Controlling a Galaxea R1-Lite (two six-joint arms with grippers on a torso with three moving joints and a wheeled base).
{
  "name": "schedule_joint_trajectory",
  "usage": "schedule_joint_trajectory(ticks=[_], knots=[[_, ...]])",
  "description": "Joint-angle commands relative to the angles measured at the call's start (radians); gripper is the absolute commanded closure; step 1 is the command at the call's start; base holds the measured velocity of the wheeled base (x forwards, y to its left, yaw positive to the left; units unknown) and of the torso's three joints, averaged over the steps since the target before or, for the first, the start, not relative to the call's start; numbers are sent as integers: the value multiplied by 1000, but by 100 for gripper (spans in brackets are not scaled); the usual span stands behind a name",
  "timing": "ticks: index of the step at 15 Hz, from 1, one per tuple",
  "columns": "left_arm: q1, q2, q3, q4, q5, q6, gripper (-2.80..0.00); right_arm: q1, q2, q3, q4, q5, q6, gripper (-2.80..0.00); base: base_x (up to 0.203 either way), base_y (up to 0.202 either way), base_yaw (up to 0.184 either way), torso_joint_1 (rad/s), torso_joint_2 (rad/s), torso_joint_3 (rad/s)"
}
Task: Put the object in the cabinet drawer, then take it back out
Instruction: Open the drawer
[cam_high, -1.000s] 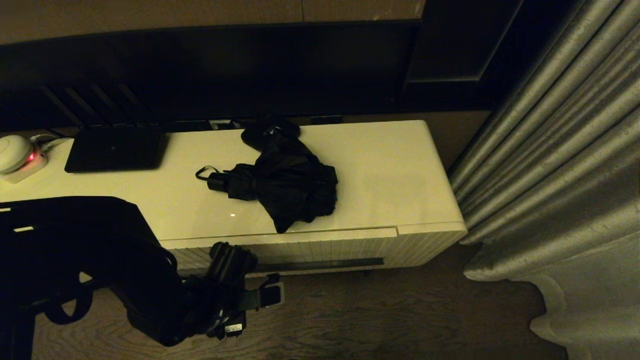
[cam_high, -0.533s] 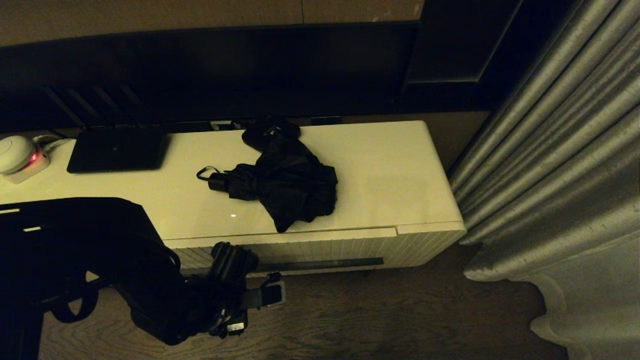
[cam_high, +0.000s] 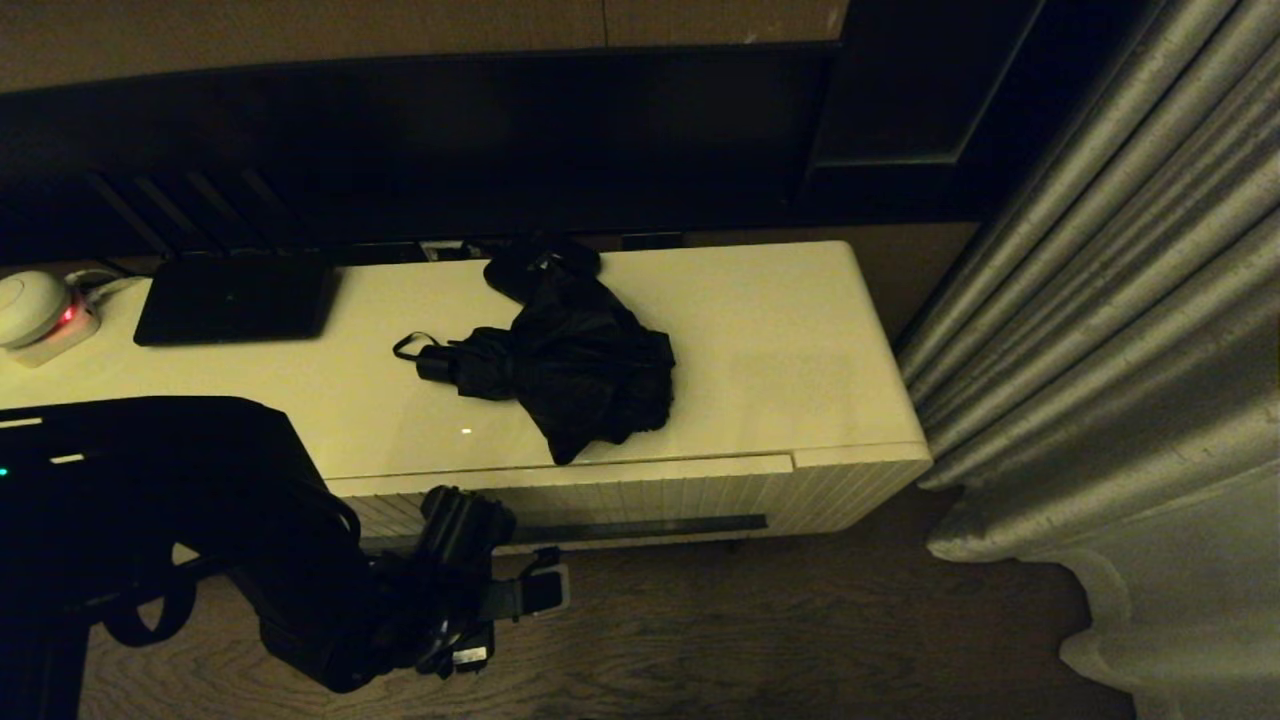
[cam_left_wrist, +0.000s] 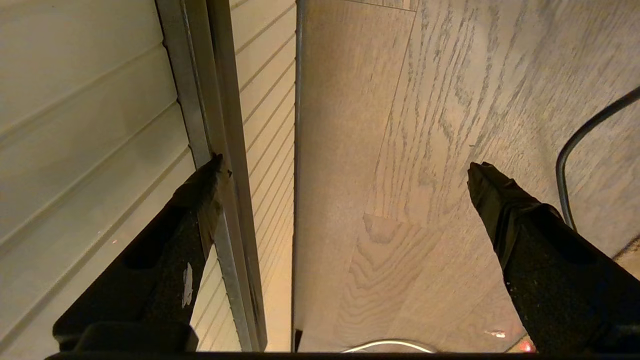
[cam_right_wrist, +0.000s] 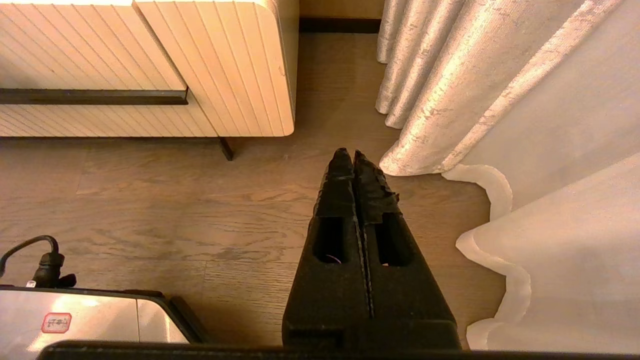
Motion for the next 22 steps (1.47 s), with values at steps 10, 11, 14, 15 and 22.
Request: schedule_joint_trajectory(ticks=[10, 11, 14, 15, 22], knots=[[-1, -54, 51, 47, -51, 12, -280, 0, 1, 0, -1, 0, 0, 0, 0, 0, 0, 0, 0, 0], [0, -62, 54, 47, -79, 9, -280, 0, 1, 0, -1, 0, 0, 0, 0, 0, 0, 0, 0, 0], [-1, -92, 66, 8, -156, -43, -280, 0, 1, 0, -1, 0, 0, 0, 0, 0, 0, 0, 0, 0], [-1, -90, 71, -40, -177, -84, -280, 0, 1, 0, -1, 0, 0, 0, 0, 0, 0, 0, 0, 0], [-2, -29, 166, -332, -185, -127, -280, 0, 1, 0, -1, 0, 0, 0, 0, 0, 0, 0, 0, 0]])
